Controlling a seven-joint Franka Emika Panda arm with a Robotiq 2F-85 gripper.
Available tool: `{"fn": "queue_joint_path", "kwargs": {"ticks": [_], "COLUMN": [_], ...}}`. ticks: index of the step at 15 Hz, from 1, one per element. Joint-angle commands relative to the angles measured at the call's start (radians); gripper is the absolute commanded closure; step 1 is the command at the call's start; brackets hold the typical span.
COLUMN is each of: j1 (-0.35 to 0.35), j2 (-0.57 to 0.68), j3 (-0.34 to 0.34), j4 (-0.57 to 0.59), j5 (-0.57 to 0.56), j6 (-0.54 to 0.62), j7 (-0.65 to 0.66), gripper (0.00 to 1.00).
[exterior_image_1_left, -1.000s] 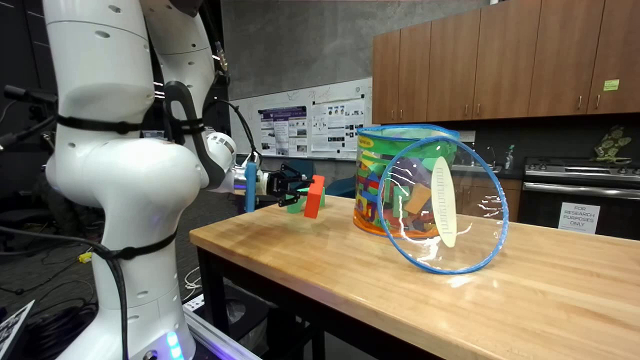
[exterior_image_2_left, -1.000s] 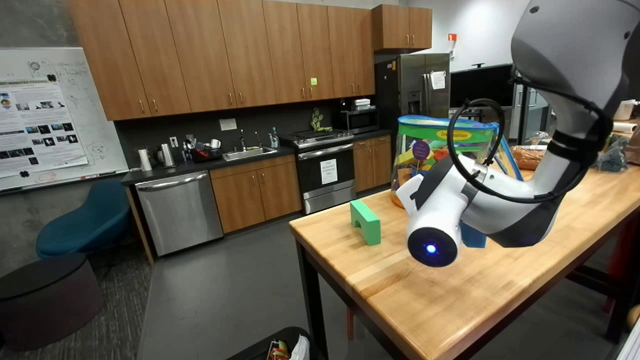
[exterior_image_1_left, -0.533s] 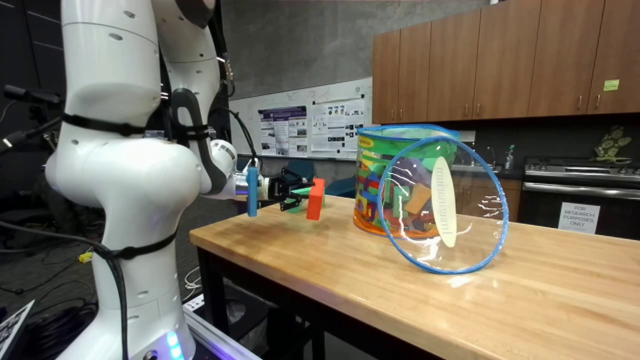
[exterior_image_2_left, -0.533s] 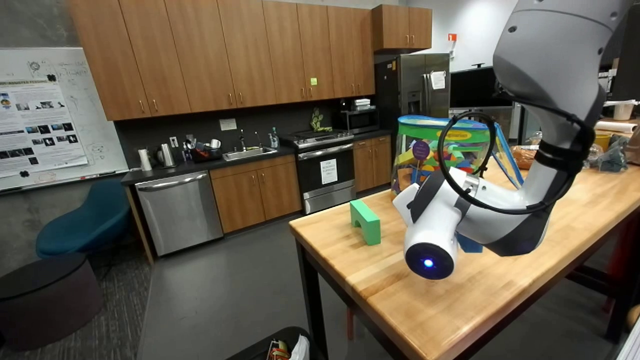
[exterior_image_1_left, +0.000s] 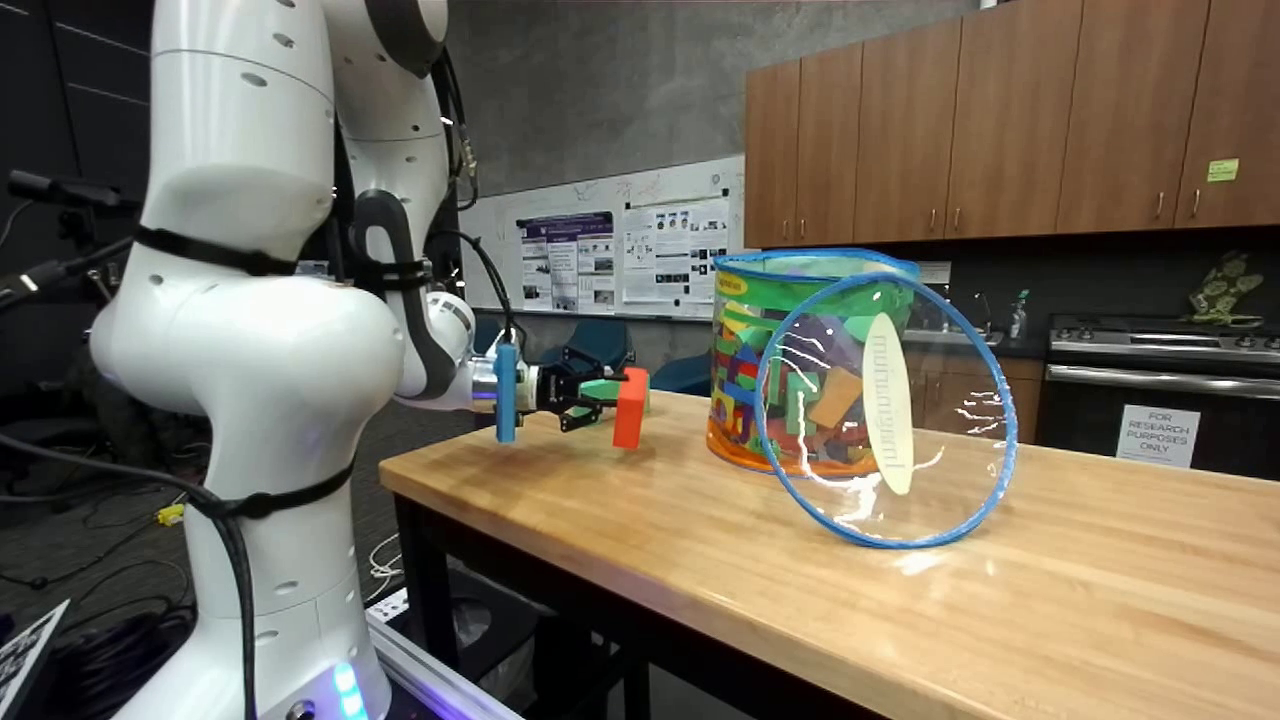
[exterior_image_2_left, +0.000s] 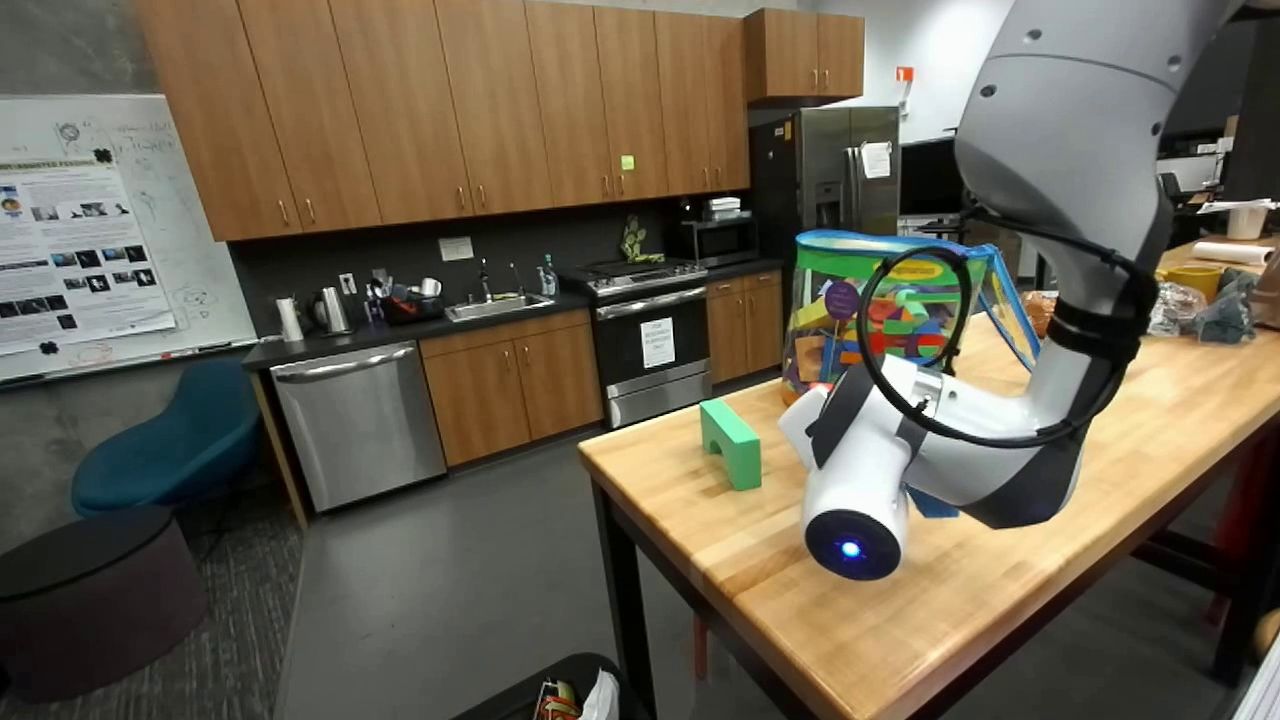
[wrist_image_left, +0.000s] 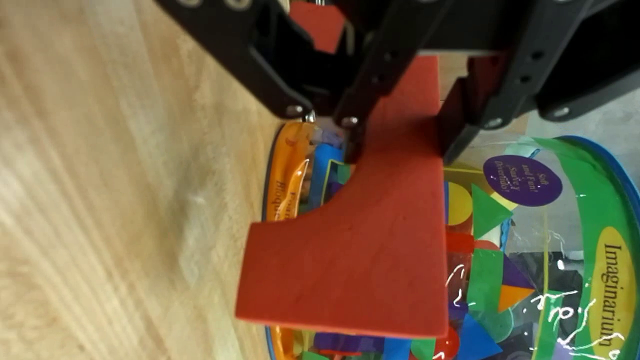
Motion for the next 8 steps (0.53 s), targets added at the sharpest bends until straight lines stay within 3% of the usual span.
{"fn": "queue_joint_path", "kwargs": {"ticks": [1, 8], "j1": [0.021, 0.031], "j2": [0.038, 0.096], "j3": [0.000, 0.001], "j4": [0.020, 0.033], "j5": [-0.012, -0.014], "j6": [-0.028, -0.053], "j7": [-0.003, -0.002], "gripper": [0.86, 0.86]}}
